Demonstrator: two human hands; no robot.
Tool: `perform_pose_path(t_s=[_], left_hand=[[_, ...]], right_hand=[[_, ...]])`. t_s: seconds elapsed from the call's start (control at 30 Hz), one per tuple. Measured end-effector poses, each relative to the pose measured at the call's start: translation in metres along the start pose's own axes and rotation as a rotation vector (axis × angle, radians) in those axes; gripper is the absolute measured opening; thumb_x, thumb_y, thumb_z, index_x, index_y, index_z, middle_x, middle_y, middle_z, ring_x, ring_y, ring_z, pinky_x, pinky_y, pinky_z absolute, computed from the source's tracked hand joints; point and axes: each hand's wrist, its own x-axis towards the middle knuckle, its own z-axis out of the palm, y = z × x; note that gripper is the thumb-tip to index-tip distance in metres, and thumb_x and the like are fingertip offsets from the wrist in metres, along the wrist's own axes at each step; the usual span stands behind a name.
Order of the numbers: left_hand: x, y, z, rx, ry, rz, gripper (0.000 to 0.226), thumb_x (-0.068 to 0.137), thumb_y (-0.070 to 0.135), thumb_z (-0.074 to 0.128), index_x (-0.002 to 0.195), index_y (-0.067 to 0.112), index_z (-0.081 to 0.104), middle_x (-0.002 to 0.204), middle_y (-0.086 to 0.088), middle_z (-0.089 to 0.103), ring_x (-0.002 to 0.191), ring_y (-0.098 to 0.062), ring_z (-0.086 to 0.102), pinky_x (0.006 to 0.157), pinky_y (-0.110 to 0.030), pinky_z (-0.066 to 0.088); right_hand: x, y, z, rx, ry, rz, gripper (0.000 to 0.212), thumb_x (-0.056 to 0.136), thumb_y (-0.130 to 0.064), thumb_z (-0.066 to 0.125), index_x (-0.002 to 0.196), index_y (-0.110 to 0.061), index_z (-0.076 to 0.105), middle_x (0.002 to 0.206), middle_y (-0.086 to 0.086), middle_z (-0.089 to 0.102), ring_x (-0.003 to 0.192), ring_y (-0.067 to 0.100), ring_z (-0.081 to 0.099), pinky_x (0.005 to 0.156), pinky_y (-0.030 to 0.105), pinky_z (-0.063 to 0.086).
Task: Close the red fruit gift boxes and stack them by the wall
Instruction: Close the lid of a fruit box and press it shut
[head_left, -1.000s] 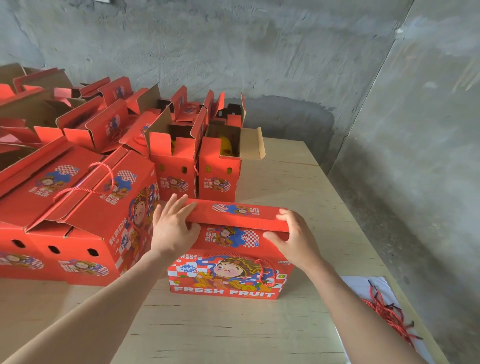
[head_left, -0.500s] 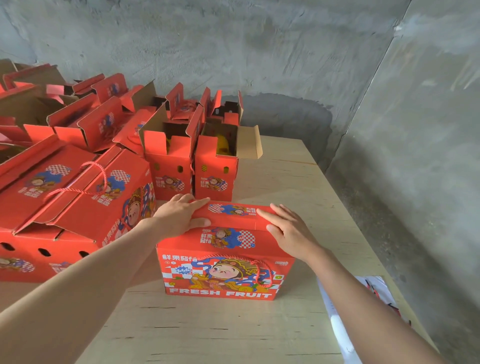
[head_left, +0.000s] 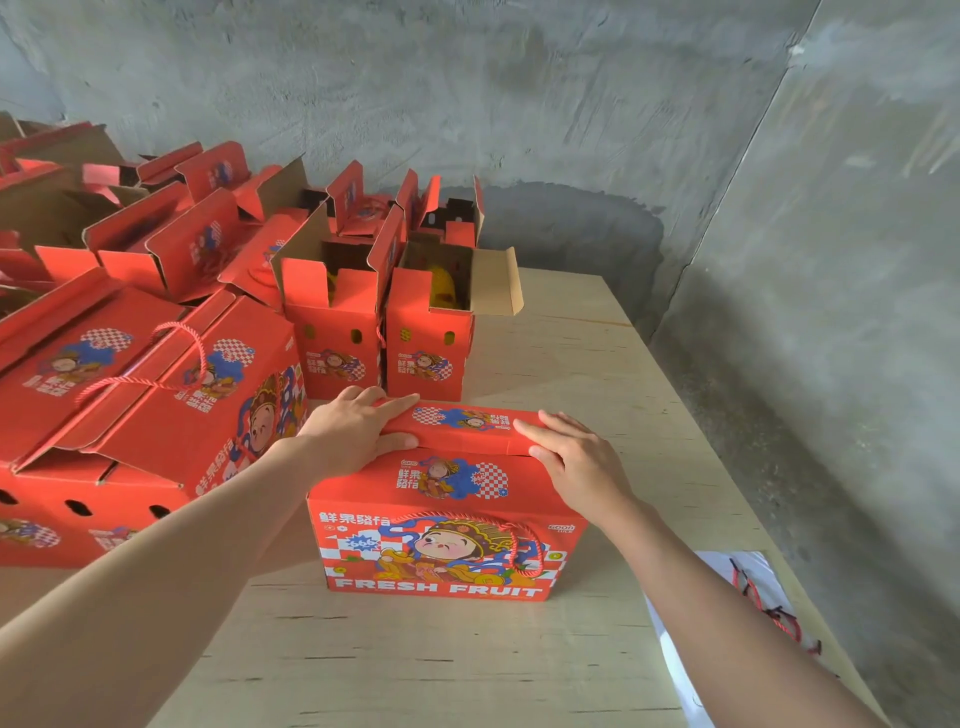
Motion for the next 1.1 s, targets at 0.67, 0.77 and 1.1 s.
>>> perform_pose_path(t_s=[0.67,0.77,1.1], left_hand=[[0.001,0.004,0.015,-0.004,-0.056,-0.021,0.053,0.098,0.054,0.009,0.147,0.044,-0.011,0.160,0.003,-0.012,0.146,-0.023,-0.014,0.115,-0.052,-0.006],[0.000,0.010,0.016,0.042,-0.043,-0.038,0.052,0.100,0.048,0.005,0.148,0.039,-0.014,0.158,0.005,-0.019,0.145,-0.022,-0.018,0.112,-0.055,-0.013],[-0.041,0.105,0.042,-0.065,0.130,0.074,0.062,0.099,0.050,0.011,0.152,0.021,-0.002,0.159,0.007,-0.012,0.146,-0.020,-0.014,0.116,-0.039,-0.008]], right_hand=[[-0.010,0.005,0.000,-0.097,-0.323,-0.029,0.051,0.102,-0.046,0.025,0.145,-0.045,-0.003,0.156,-0.015,-0.018,0.144,0.014,-0.021,0.115,0.044,-0.010],[-0.007,0.004,-0.001,-0.154,-0.375,-0.014,0.050,0.100,-0.052,0.021,0.144,-0.049,-0.004,0.156,-0.014,-0.020,0.144,0.015,-0.023,0.114,0.048,-0.014],[0.001,0.013,-0.008,-0.164,-0.385,-0.035,0.046,0.098,-0.055,0.028,0.141,-0.059,0.012,0.159,-0.016,-0.009,0.146,0.016,-0.011,0.115,0.043,-0.003]])
